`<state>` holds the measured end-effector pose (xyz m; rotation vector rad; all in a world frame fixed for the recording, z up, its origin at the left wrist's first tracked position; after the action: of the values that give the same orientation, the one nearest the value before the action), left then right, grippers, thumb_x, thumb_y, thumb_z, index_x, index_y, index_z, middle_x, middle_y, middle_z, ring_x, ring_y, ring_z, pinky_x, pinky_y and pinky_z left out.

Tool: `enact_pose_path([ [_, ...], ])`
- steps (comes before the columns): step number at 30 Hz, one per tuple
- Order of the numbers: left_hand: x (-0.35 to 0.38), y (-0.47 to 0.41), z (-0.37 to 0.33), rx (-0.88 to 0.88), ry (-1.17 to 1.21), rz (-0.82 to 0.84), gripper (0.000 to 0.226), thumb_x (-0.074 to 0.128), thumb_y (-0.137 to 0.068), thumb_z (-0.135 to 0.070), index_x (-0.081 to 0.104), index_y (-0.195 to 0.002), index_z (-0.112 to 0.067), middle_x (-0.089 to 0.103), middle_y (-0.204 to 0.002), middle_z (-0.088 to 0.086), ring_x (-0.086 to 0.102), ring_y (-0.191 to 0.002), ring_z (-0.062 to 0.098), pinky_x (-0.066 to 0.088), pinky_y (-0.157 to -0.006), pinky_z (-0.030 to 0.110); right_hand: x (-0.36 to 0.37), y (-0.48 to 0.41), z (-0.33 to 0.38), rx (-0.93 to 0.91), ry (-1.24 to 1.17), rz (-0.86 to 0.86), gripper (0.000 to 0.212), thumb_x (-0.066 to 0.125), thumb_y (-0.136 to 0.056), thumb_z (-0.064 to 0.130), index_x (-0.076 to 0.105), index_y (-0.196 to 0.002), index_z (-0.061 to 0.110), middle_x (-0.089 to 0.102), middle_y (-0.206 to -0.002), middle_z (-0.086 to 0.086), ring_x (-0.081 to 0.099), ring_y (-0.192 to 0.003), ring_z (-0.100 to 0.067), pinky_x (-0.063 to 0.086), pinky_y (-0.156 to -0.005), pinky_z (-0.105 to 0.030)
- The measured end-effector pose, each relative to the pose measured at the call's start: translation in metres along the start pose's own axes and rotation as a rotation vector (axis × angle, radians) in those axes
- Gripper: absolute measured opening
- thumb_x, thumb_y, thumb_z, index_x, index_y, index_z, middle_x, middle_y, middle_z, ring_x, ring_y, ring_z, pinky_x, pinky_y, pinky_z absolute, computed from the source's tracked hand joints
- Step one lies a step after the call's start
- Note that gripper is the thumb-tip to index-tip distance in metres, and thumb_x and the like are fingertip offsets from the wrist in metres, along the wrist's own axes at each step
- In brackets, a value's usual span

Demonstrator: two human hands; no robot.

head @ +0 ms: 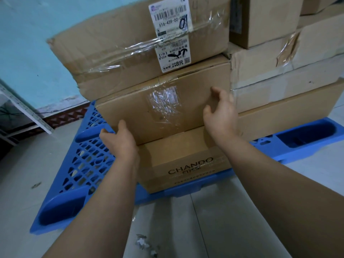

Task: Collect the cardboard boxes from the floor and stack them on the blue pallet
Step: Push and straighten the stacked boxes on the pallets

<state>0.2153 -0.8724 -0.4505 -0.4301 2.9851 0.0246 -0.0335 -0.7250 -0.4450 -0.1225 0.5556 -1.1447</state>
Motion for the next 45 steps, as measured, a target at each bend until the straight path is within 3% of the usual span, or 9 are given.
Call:
enact_pose_path([
  [3, 0.002, -0.008, 0.000, -0.030, 0.024, 0.069, 0.079, 0.059, -0.089, -0.049, 0.023, -0.151, -0.016, 0.035, -0.150, 0.006, 0.042, -0.132, 0.024, 0.035, -0.112, 0.044, -0.014, -0.016, 0.012, 0.008, -0.024, -0.104, 0.059, 0.060, -0.087, 0.013, 0.038, -0.141, 0.018, 0.041, -0.139, -0.003, 0.046, -0.128, -0.021, 0.041, -0.106, -0.036],
  [7, -0.003, -0.019, -0.020, 0.031, 0.133, 0.032, 0.076, 0.061, -0.087, -0.049, 0.030, -0.147, -0.015, 0.040, -0.146, 0.004, 0.044, -0.129, 0.019, 0.037, -0.110, 0.036, -0.024, -0.036, 0.024, 0.018, -0.020, -0.079, 0.066, 0.060, -0.088, 0.014, 0.030, -0.146, 0.013, 0.038, -0.144, -0.007, 0.038, -0.135, -0.023, 0.030, -0.113, -0.032],
  [9, -0.017, -0.017, -0.051, 0.207, 0.160, -0.112, 0.076, 0.061, -0.090, -0.042, 0.028, -0.148, -0.007, 0.034, -0.150, 0.008, 0.037, -0.136, 0.019, 0.031, -0.112, 0.023, -0.028, -0.039, 0.034, -0.038, 0.039, -0.097, 0.065, 0.061, -0.087, 0.015, 0.032, -0.145, 0.016, 0.038, -0.144, -0.007, 0.038, -0.134, -0.024, 0.031, -0.112, -0.035],
  [12, -0.022, 0.009, -0.112, 0.744, -0.120, -0.158, 0.073, 0.062, -0.087, -0.034, 0.032, -0.144, -0.001, 0.030, -0.150, 0.019, 0.028, -0.142, 0.029, 0.013, -0.116, 0.013, -0.030, -0.034, 0.066, -0.303, 0.285, -0.125, 0.053, 0.061, -0.084, 0.016, 0.047, -0.134, 0.023, 0.046, -0.134, -0.005, 0.040, -0.128, -0.024, 0.033, -0.104, -0.040],
  [16, 0.021, 0.047, -0.158, 1.255, -0.644, -0.073, 0.070, 0.062, -0.083, -0.030, 0.036, -0.145, -0.013, 0.023, -0.157, 0.016, 0.016, -0.147, 0.033, 0.006, -0.120, 0.052, 0.004, -0.027, 0.097, -0.604, 0.500, 0.145, 0.044, 0.058, -0.088, 0.020, 0.054, -0.131, 0.027, 0.054, -0.129, 0.004, 0.045, -0.123, -0.019, 0.026, -0.103, -0.036],
  [23, 0.075, 0.060, -0.152, 1.570, -1.008, 0.084, 0.074, 0.064, -0.083, -0.019, 0.031, -0.149, -0.020, 0.018, -0.160, 0.014, 0.010, -0.149, 0.033, 0.005, -0.116, 0.064, 0.016, -0.029, 0.095, -0.664, 0.574, 0.159, 0.046, 0.066, -0.085, 0.026, 0.056, -0.130, 0.025, 0.056, -0.120, -0.002, 0.048, -0.116, -0.026, 0.024, -0.109, -0.041],
  [37, 0.073, 0.051, -0.144, 1.447, -0.929, 0.028, 0.079, 0.063, -0.083, -0.013, 0.025, -0.149, -0.035, 0.007, -0.162, 0.015, 0.003, -0.148, 0.038, 0.001, -0.113, 0.065, 0.008, -0.030, 0.093, -0.777, 0.516, 0.232, 0.038, 0.064, -0.087, 0.029, 0.059, -0.124, 0.020, 0.054, -0.117, -0.001, 0.047, -0.108, -0.023, 0.040, -0.090, -0.036],
  [40, 0.039, 0.044, -0.111, 1.167, -0.668, -0.065, 0.072, 0.061, -0.084, -0.021, 0.028, -0.149, -0.025, 0.011, -0.161, 0.010, 0.007, -0.149, 0.028, 0.004, -0.119, 0.054, -0.008, -0.029, 0.072, -0.714, 0.363, 0.086, 0.036, 0.062, -0.088, 0.020, 0.060, -0.124, 0.019, 0.058, -0.117, -0.003, 0.052, -0.109, -0.024, 0.042, -0.091, -0.037],
  [45, 0.008, 0.016, -0.019, 0.412, -0.076, -0.083, 0.077, 0.064, -0.085, -0.012, 0.022, -0.149, -0.007, 0.020, -0.155, 0.013, 0.024, -0.143, 0.025, 0.021, -0.119, 0.035, -0.026, -0.028, 0.002, -0.246, 0.155, -0.096, 0.057, 0.066, -0.086, 0.013, 0.042, -0.138, 0.015, 0.043, -0.134, -0.007, 0.045, -0.124, -0.021, 0.042, -0.105, -0.039],
])
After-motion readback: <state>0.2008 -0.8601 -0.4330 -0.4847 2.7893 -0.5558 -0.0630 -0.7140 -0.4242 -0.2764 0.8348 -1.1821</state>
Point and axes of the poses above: each hand's wrist, its own y-axis away from the middle knuckle, its own x-axis out of the palm, z = x × y, the point moved 6 cm from there along -y, towards the middle knuckle
